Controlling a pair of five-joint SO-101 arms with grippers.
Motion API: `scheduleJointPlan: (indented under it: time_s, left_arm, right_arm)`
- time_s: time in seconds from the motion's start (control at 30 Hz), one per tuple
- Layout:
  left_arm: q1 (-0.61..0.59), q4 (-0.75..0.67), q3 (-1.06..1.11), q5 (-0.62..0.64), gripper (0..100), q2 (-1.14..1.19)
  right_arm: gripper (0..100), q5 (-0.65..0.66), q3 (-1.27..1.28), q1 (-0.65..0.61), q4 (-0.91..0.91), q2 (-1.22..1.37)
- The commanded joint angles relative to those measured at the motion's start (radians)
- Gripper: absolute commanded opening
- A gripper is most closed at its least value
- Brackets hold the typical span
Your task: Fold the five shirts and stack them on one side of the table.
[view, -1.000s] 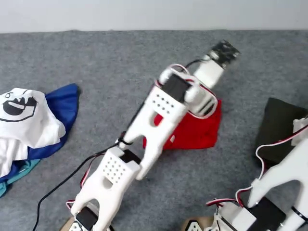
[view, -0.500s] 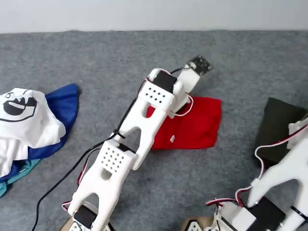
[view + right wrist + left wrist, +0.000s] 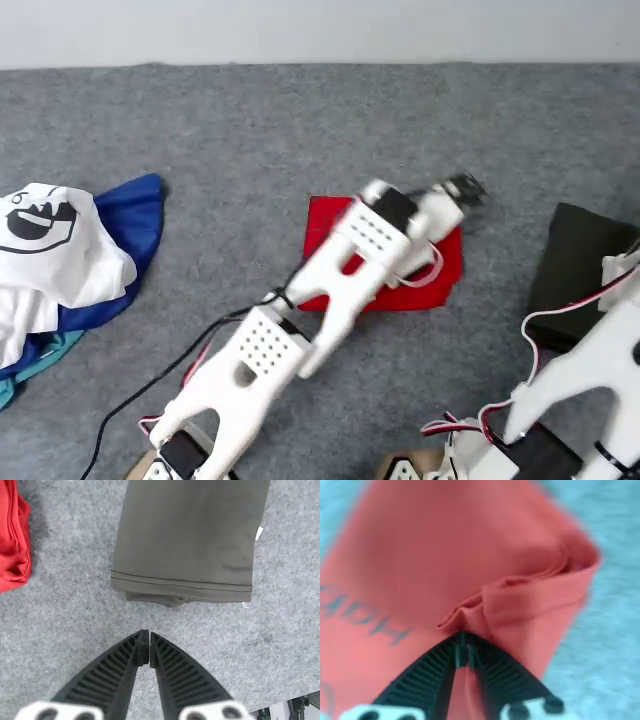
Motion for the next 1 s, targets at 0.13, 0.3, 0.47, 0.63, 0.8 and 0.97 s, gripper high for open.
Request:
scheduleJointPlan:
  time_s: [0.13,0.3,0.47,0.63,0.8,0.97]
  left_arm:
    - [0.068,0.029,0.062,-0.003,1,-0.229]
    - [-0.012,0.028,0.145,-0.003,1,-0.316]
    - [-0.115,0.025,0.189,-0.003,1,-0.282]
    - [-0.106,0.026,0.196,-0.003,1,-0.193]
    - [0.0,0.029,0.213,-0.003,1,-0.147]
    - [0.121,0.029,0.257,-0.003,1,-0.163]
  right_arm:
    - [0.9,0.009,-0.008,0.008,0.039,-0.03]
    - [0.9,0.009,-0.008,0.008,0.039,-0.028]
    - [0.9,0.009,-0.008,0.008,0.039,-0.031]
    - [0.9,0.009,-0.008,0.008,0.039,-0.035]
    - [0.9,0.009,-0.008,0.008,0.039,-0.035]
    - [0.9,0.009,-0.008,0.008,0.039,-0.035]
